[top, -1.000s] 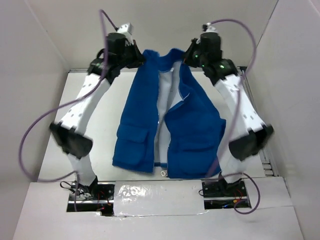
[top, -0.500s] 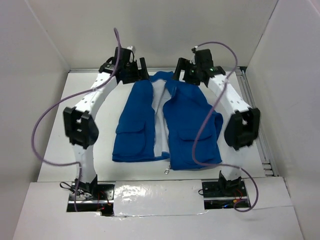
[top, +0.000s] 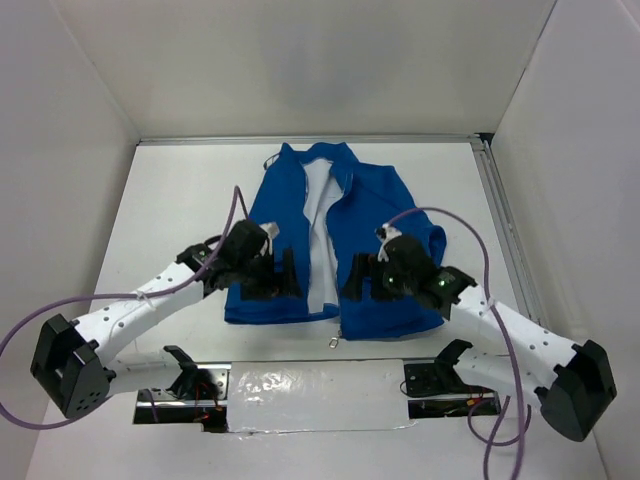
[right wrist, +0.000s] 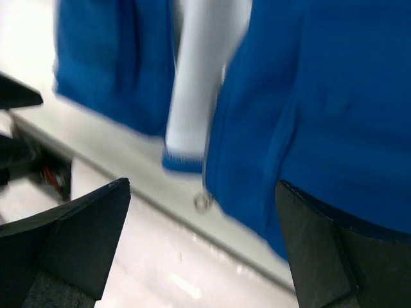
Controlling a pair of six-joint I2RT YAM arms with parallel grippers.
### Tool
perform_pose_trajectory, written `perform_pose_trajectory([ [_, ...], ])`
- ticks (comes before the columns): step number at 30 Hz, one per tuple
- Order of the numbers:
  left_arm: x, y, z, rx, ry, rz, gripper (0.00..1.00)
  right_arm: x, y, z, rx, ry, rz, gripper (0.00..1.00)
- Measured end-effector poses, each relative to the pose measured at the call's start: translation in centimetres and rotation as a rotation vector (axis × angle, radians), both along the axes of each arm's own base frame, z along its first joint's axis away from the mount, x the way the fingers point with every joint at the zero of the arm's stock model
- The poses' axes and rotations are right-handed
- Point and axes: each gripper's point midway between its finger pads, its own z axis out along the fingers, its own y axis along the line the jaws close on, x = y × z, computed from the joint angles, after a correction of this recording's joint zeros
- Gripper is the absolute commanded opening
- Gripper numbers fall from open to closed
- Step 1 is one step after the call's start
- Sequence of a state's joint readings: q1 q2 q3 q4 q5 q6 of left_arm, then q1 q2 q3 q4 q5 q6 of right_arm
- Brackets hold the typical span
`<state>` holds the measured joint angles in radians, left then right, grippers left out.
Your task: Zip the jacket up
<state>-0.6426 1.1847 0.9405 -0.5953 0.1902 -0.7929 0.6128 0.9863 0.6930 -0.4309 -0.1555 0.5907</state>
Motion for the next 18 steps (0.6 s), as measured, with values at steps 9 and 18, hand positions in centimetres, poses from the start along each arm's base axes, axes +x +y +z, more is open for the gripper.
perform_pose_trajectory([
  [9,-4.6,1.6,-3.0,0.011,0.109,0.032,0.99,-8.3,2.4,-2.5,-0.015,0.112,0.097,0.91],
  [18,-4.3,1.1,-2.2,-0.029,0.078,0.025,0.99,-9.3,2.1,-6.7,-0.178,0.194,0.001,0.87],
])
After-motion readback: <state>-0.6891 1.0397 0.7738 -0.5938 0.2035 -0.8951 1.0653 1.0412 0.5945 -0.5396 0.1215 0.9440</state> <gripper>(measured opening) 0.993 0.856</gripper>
